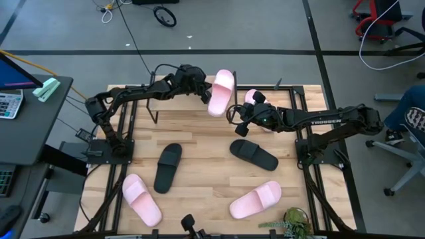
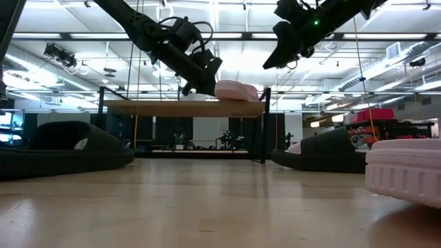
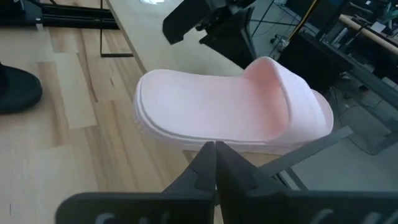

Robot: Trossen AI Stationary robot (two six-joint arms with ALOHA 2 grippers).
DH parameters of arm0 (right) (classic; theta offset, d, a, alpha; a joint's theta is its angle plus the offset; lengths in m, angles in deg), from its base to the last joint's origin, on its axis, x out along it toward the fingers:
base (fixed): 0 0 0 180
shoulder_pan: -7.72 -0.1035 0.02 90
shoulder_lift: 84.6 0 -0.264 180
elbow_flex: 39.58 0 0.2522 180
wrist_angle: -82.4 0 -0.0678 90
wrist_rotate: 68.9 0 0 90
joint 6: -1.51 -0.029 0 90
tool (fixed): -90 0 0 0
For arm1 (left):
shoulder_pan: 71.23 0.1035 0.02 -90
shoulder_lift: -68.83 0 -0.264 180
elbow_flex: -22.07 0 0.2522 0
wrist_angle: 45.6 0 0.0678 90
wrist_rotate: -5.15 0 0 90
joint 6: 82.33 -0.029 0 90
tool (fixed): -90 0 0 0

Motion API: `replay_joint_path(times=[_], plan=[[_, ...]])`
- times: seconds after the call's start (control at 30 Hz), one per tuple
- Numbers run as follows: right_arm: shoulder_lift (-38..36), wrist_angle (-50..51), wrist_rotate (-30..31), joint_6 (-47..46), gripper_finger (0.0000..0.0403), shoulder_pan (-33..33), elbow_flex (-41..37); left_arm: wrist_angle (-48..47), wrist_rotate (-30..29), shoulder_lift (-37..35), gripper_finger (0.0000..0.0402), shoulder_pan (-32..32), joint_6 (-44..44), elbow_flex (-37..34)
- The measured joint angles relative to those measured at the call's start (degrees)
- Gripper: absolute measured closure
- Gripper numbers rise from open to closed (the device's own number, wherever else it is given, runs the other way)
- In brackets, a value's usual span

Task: Pick and place slides into the shelf
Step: Adjust the pink slipper on the shelf

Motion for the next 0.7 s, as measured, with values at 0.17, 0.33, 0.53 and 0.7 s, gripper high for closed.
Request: replay_joint_path(times=[0.17, 0.33, 0.53, 0.7], plan=[[0.0, 0.1, -0.1, -0.2, 0.0394, 0.0, 0.0, -1.4, -0.3, 0.0, 0.0400, 0.3, -0.1, 0.0], [0.0, 1.7, -10.2, -4.4, 0.0399, 0.0, 0.0, -7.4, -2.5, -0.4, 0.0395, 0.4, -0.2, 0.0], [0.0, 1.6, -16.2, -5.2, 0.0400, 0.0, 0.0, -11.4, -2.9, -2.7, 0.0396, -1.4, -1.0, 0.1], [0.0, 0.6, -16.1, -5.2, 0.0399, 0.0, 0.0, -12.4, -3.1, -3.0, 0.0398, -4.4, -0.6, 0.0]])
